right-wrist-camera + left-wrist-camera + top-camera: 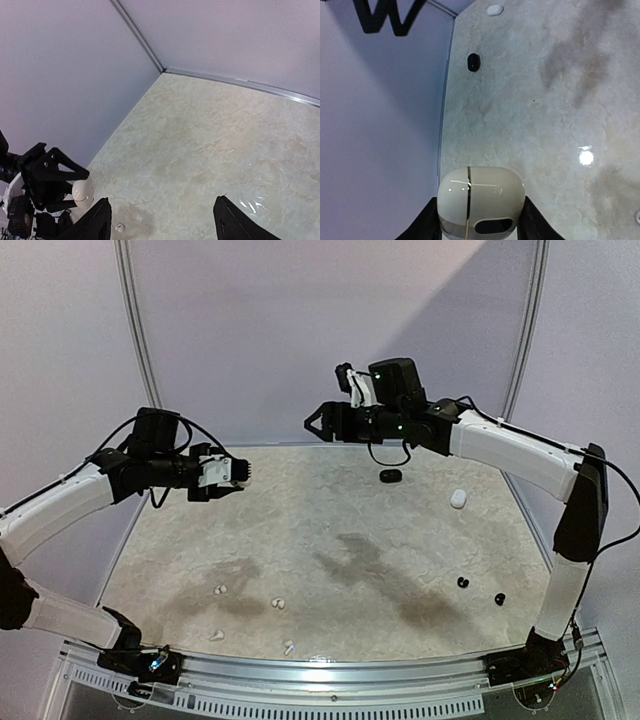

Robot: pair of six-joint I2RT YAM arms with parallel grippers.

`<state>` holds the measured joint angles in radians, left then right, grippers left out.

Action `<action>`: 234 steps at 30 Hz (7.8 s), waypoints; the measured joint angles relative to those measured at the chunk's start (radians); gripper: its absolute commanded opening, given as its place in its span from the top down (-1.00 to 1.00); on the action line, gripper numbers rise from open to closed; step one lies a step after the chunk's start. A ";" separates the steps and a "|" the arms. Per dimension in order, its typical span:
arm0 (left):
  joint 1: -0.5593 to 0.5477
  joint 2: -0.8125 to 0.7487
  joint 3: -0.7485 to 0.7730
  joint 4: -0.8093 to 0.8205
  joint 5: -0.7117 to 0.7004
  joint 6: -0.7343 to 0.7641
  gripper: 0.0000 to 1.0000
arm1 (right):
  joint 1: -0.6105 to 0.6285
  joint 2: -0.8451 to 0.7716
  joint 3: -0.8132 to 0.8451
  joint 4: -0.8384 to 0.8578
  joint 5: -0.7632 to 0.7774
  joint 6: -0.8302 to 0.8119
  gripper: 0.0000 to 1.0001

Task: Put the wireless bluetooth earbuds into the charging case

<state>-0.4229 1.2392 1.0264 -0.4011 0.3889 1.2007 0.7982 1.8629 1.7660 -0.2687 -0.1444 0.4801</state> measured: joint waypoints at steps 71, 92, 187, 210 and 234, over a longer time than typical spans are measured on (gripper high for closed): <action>-0.143 0.018 0.053 0.683 0.484 -1.346 0.52 | 0.093 -0.187 -0.265 0.573 -0.478 -0.322 1.00; -0.166 0.045 0.051 0.724 0.493 -1.349 1.00 | 0.099 -0.171 -0.253 0.578 -0.501 -0.335 1.00; -0.074 -0.376 -0.515 0.676 -0.288 -1.226 1.00 | 0.550 0.556 0.440 -0.896 0.106 0.047 -0.39; -0.077 -0.415 -0.576 0.706 -0.262 -1.186 1.00 | 0.618 0.592 0.372 -0.912 0.206 0.139 0.14; -0.077 -0.415 -0.576 0.701 -0.262 -1.146 1.00 | 0.595 0.533 0.272 -0.924 0.219 -0.022 0.04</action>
<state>-0.4999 0.8246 0.4503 0.3000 0.1268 0.0551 1.3933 2.3959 2.0380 -1.1927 0.0750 0.4583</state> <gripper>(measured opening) 0.228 0.501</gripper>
